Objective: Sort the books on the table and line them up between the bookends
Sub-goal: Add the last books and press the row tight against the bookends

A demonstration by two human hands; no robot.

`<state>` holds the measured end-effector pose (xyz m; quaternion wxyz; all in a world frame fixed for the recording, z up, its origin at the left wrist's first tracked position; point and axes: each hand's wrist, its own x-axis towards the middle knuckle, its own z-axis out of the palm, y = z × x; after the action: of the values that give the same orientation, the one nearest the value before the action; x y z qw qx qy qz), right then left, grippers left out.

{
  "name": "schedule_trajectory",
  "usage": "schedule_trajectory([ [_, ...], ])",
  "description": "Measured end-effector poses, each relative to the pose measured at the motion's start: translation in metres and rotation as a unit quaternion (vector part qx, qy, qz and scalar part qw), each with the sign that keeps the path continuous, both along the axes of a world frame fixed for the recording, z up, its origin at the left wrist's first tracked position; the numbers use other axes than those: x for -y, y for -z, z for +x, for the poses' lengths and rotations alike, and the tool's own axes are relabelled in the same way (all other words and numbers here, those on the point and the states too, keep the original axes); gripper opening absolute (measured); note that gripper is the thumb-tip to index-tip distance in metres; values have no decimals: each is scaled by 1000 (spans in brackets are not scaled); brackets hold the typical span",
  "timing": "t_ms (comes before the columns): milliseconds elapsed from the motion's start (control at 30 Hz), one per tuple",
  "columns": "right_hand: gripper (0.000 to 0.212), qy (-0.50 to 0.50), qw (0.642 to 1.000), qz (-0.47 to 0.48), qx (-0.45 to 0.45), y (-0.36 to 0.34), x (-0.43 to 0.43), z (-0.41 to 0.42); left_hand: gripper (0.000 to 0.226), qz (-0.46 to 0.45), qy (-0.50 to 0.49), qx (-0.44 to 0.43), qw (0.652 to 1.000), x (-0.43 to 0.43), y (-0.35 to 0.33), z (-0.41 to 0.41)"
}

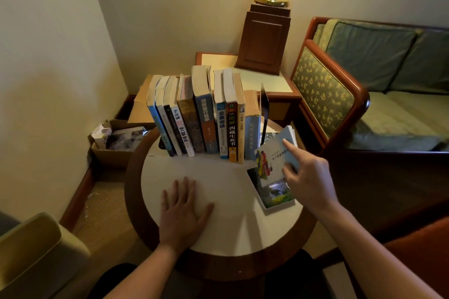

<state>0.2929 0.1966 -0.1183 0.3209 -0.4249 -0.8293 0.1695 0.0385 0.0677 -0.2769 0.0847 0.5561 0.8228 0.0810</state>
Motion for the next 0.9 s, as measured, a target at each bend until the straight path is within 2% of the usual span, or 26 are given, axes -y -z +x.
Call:
schedule_trajectory([
  [67, 55, 8, 997, 75, 11, -8, -8, -7, 93, 16, -32, 10, 999, 0, 0, 1],
  [167, 51, 17, 990, 139, 25, -17, -21, -17, 95, 29, -53, 20, 998, -1, 1, 1],
  [400, 49, -2, 985, 170, 33, -33, -55, -52, 94, 29, -49, 7, 998, -11, -2, 2],
  [567, 74, -24, 995, 84, 47, -40, -80, -75, 93, 25, -54, -1, 998, -10, -3, 3],
  [700, 69, -18, 999, -15, 49, -30, -93, -86, 93, 19, -56, 3, 998, -10, -5, 3],
  [800, 84, -18, 985, -155, 73, -13, -98, -88, 93, 15, -58, 1, 998, -11, -5, 3],
  [900, 97, -11, 974, -206, 91, 5, -97, -85, 93, 13, -60, 1, 998, -11, -4, 3],
])
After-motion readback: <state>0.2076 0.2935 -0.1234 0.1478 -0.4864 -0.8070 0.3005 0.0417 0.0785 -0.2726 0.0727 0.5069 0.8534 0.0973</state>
